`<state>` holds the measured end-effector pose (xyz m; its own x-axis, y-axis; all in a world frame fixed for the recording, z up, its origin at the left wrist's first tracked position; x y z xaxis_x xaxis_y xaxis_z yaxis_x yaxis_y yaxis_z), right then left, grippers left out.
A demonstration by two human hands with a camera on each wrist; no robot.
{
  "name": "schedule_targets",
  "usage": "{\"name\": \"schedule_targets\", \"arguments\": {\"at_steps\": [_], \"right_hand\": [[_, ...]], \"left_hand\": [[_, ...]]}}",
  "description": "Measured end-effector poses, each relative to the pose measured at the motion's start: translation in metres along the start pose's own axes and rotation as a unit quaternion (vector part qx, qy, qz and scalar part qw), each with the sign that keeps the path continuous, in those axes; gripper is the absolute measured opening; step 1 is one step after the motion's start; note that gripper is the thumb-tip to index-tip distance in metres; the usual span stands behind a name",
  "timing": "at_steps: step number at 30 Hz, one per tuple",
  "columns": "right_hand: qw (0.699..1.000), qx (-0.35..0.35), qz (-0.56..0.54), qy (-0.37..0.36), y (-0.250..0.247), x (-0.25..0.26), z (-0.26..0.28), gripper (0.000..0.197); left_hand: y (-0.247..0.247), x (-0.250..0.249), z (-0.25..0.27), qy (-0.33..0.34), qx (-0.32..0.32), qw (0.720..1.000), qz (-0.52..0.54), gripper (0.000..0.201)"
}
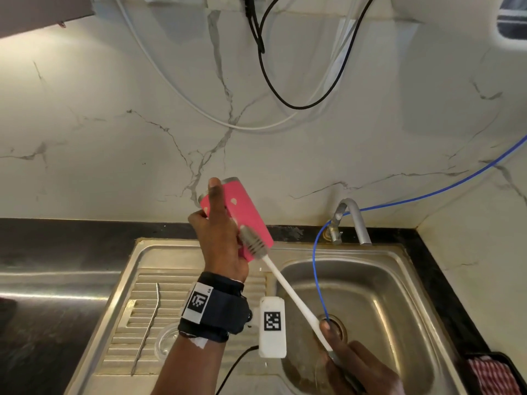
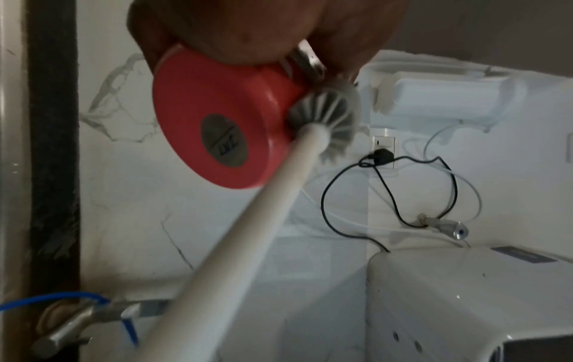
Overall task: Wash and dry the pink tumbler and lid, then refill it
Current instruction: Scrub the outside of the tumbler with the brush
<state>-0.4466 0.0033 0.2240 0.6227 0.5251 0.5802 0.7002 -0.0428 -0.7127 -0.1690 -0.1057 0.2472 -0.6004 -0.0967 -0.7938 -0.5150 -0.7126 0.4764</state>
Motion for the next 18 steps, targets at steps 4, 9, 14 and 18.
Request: {"name": "schedule_targets", "arguments": {"at_steps": [4, 9, 14, 18], "right_hand": [[1.0, 0.001, 0.007, 0.009, 0.007, 0.002, -0.007, 0.063], [1.0, 0.0, -0.008, 0.009, 0.005, 0.0, -0.004, 0.062], [1.0, 0.021, 0.006, 0.0, 0.003, 0.0, -0.002, 0.055], [1.0, 0.018, 0.006, 0.01, 0.002, 0.003, -0.011, 0.053]], "left_hand": [[-0.003, 0.01, 0.006, -0.025, -0.028, 0.999, -0.004, 0.076], [-0.007, 0.006, 0.001, -0.021, -0.039, 0.999, 0.014, 0.079], [-0.009, 0.003, 0.0, -0.011, -0.044, 0.999, 0.005, 0.075], [-0.006, 0.005, 0.001, -0.006, -0.032, 0.999, 0.015, 0.078]]}}
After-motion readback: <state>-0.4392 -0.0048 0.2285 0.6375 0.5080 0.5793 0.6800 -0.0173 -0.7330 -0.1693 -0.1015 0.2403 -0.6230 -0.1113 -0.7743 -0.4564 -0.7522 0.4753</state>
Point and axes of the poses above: each hand's wrist, its own z-axis away from the middle knuckle, its own y-axis out of the palm, x = y × z, the point moved 8 cm from there along -z, towards the middle knuckle, and after that the axes turned 4 degrees about z, right-handed, at the moved point
